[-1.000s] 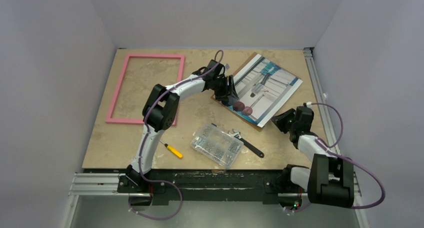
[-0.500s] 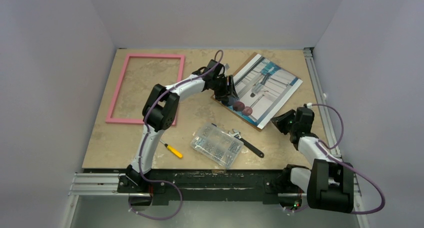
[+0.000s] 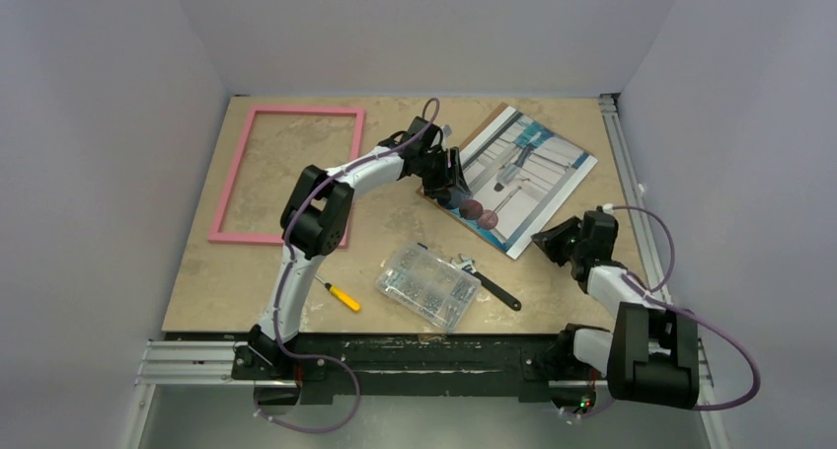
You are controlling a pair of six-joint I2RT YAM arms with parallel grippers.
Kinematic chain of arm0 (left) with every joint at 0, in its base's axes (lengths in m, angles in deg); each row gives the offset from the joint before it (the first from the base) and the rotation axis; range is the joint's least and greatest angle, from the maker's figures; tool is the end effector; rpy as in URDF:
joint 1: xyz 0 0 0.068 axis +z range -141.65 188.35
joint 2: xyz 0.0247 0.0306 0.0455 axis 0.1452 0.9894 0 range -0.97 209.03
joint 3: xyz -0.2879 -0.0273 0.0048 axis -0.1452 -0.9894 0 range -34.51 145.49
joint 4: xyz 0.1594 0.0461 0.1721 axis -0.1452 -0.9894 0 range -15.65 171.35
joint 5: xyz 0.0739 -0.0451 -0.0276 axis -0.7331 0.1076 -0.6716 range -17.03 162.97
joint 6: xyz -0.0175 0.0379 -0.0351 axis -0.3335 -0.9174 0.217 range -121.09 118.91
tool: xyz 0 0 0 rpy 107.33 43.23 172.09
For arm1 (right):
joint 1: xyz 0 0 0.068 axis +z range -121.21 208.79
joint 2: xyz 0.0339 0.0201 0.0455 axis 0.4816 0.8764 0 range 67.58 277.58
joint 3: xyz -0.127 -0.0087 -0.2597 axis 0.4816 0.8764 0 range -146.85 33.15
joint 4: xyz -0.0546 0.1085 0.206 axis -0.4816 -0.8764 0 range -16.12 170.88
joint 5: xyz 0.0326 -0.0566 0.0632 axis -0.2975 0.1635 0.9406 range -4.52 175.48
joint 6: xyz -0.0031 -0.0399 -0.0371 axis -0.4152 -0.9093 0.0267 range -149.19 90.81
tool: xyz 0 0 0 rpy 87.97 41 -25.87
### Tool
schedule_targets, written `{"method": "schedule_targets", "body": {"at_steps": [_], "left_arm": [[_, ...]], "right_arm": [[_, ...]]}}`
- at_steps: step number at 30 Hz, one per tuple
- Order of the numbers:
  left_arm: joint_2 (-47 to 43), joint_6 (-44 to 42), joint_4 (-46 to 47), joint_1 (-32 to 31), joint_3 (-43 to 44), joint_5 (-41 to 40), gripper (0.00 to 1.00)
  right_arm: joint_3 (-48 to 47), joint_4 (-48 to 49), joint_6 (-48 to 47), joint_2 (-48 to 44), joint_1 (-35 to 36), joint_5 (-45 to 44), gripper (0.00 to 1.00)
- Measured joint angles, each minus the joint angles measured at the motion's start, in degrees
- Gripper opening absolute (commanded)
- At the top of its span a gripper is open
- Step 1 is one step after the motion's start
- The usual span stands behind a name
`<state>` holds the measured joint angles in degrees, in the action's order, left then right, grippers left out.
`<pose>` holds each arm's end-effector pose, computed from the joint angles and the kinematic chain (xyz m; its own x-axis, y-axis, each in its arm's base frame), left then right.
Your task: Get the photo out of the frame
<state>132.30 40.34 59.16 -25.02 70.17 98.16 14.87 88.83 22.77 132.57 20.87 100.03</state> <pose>0.4115 -0.2897 0.1821 -0.9632 -0.0826 -0.2558 0.1136 0.7376 -0.6656 0.1813 -0.0159 0.1798 -0.4299 0.8295 -0.3566 0.4511 0.5394 0.7110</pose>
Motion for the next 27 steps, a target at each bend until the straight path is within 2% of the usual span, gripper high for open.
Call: {"method": "schedule_targets", "body": {"at_steps": [2,7,14,21,27], "left_arm": [[0.0,0.0,0.0,0.0,0.0,0.1,0.57],[0.0,0.1,0.0,0.1,0.0,0.1,0.57],[0.0,0.1,0.2,0.3,0.0,0.1,0.57],[0.0,0.1,0.2,0.4,0.0,0.1,0.57],[0.0,0.1,0.2,0.4,0.0,0.1,0.57]], "right_arm": [[0.0,0.1,0.1,1.6,0.0,0.0,0.20],[0.5,1.7,0.1,4.2,0.0,0.0,0.20],[0.7,8.7,0.5,8.9,0.0,1.5,0.20],[0.7,9.3,0.5,8.7,0.0,1.5,0.18],[0.8,8.3,0.7,4.4,0.0,1.6,0.14]]}}
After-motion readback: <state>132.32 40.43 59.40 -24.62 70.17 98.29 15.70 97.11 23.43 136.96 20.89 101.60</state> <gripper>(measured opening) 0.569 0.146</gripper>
